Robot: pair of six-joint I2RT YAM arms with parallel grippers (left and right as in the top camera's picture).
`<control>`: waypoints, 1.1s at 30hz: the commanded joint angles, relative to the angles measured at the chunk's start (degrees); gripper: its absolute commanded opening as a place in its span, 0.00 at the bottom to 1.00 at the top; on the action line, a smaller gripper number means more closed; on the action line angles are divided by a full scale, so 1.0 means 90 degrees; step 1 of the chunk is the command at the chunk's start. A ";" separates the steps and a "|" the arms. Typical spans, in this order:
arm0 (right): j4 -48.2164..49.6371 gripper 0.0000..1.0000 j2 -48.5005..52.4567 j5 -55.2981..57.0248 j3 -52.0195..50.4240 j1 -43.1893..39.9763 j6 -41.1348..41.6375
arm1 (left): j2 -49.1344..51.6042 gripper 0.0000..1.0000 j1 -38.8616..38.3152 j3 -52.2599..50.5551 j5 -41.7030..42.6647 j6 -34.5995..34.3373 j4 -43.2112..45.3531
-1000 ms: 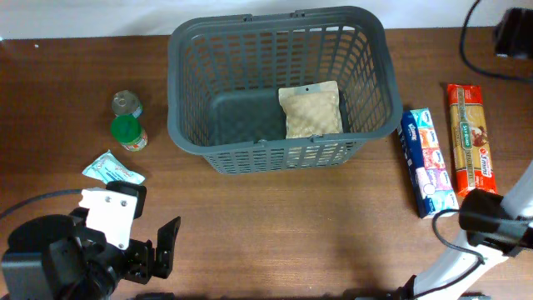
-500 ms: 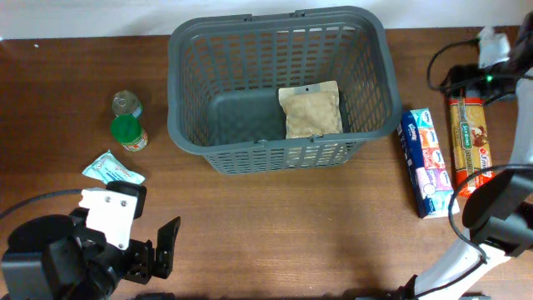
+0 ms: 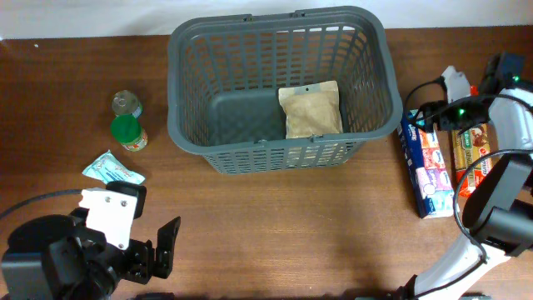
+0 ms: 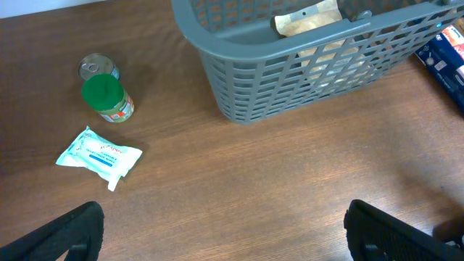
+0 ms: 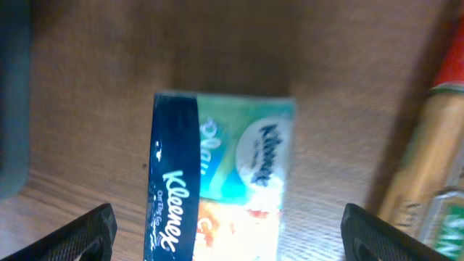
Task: Pack container
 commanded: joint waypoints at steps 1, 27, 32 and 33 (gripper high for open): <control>0.0194 0.93 0.0012 -0.0194 -0.0386 0.0163 -0.0119 | 0.0015 0.99 0.0015 -0.0005 0.0095 0.0039 -0.0007; 0.1013 0.97 0.0340 0.1200 -0.0848 0.0619 0.0510 | 0.0015 0.99 0.0015 -0.0005 0.0095 0.0039 -0.0007; 0.1073 0.98 0.0401 0.1263 -0.0848 0.0607 0.0510 | 0.0015 0.99 0.0015 -0.0005 0.0095 0.0039 -0.0007; 0.1078 0.98 0.0418 0.1265 -0.0848 0.0607 0.0510 | 0.0015 0.99 0.0015 -0.0005 0.0095 0.0039 -0.0007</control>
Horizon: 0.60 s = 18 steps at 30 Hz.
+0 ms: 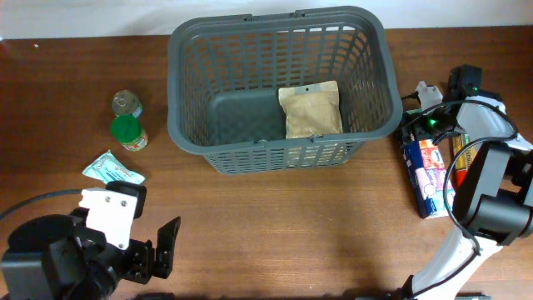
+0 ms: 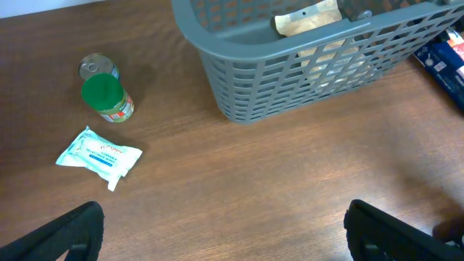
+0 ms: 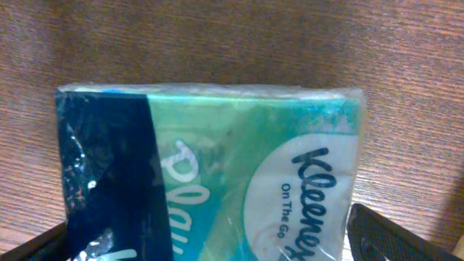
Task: Pack container
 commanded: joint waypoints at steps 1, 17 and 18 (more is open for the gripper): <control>0.0041 0.98 0.0124 0.0134 -0.0039 -0.0007 0.0070 | 0.0015 0.99 0.0015 -0.0005 0.0095 0.0039 -0.0007; 0.0063 0.68 0.0262 0.0129 -0.0022 -0.0012 0.0517 | 0.0015 0.99 0.0015 -0.0005 0.0095 0.0039 -0.0007; 0.0061 0.65 0.0262 0.0129 -0.0002 -0.0017 0.0602 | 0.0012 0.99 0.0015 -0.0005 0.0095 0.0039 -0.0007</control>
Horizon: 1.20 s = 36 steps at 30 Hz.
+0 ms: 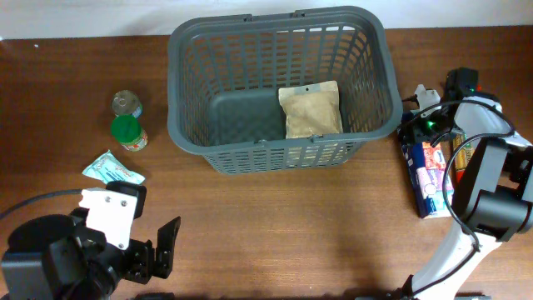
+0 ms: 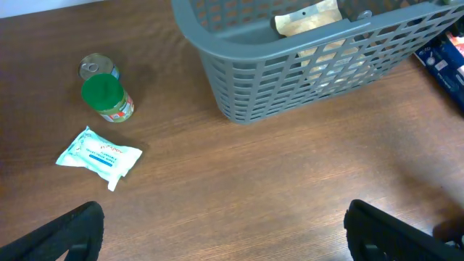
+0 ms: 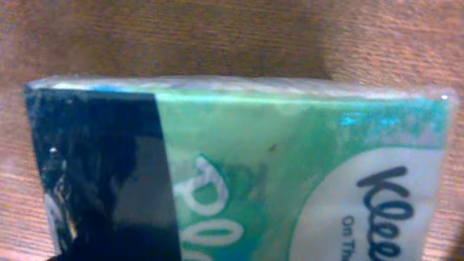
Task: Pack container
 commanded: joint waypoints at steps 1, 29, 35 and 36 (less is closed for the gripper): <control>0.0022 0.61 0.0070 0.0051 0.0039 -0.0019 0.0471 | 0.0015 0.99 0.0015 -0.0005 0.0095 0.0039 -0.0007; -0.2280 0.45 0.0053 -0.0090 0.6288 -0.0100 0.1433 | 0.0015 0.99 0.0015 -0.0005 0.0092 0.0039 -0.0007; -0.2302 0.44 0.0053 -0.0729 0.8068 0.0444 0.1151 | 0.0015 0.99 0.0015 -0.0005 0.0092 0.0039 -0.0007; -0.2302 0.43 0.0053 -0.0770 0.8371 0.0641 0.0979 | 0.0015 0.99 0.0015 -0.0007 0.0095 0.0039 -0.0007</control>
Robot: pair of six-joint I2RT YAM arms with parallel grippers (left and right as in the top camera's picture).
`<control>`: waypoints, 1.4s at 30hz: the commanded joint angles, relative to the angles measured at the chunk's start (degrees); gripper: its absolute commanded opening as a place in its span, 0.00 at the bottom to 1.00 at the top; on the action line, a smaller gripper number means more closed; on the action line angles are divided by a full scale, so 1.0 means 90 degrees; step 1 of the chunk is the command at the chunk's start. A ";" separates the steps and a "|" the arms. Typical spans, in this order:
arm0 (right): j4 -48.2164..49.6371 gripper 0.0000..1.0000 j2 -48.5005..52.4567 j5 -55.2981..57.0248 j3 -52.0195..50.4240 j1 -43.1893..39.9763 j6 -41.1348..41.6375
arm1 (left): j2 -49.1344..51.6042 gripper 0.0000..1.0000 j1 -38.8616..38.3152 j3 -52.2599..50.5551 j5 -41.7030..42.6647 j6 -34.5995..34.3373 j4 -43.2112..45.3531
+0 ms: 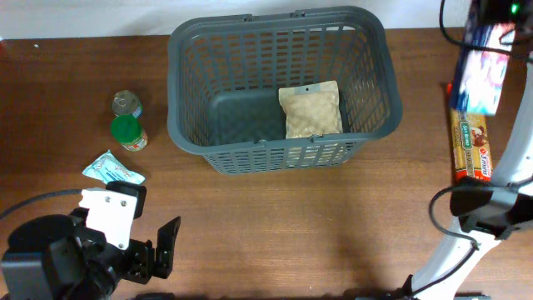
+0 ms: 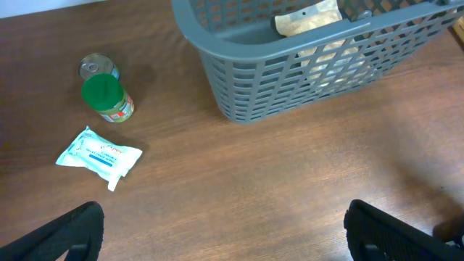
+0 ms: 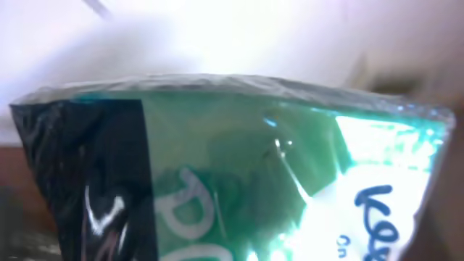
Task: Pack container
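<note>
The grey slatted basket stands at the table's back middle with a tan pouch lying in its right half. My right gripper is raised high at the far right, shut on the long Kleenex tissue pack, which hangs clear of the table. That pack fills the right wrist view and hides the fingers. My left gripper rests open near the front left, nothing between its fingers. In the left wrist view the basket is ahead to the right.
Left of the basket are a small tin can, a green-lidded jar and a pale blue wipe packet. A long cracker box lies on the table at the right edge.
The tissue pack has left the table beside the cracker box and now hangs high at the far right in my right gripper. The left arm has not moved.
My right gripper was first above the far end of the tissue pack lying right of the basket. Then it was down at that end, and closer still a moment later. Now the pack is off the table in its grip.
</note>
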 commanded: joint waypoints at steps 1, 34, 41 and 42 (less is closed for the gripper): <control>0.0010 0.42 -0.0027 -0.0491 0.0899 0.0597 -0.0440 | 0.0015 0.99 0.0015 -0.0005 0.0095 0.0039 -0.0007; -0.1515 0.44 0.0185 -0.1484 -0.0284 0.4874 -0.3903 | 0.0015 0.99 0.0015 -0.0007 0.0095 0.0039 -0.0007; -0.1758 0.61 0.0182 -0.1484 -0.0294 0.4901 -0.4063 | 0.0015 0.99 0.0015 -0.0007 0.0092 0.0039 -0.0007; -0.1775 0.77 0.0182 -0.1489 -0.0294 0.4901 -0.4061 | 0.0015 0.99 0.0015 -0.0005 0.0092 0.0039 -0.0007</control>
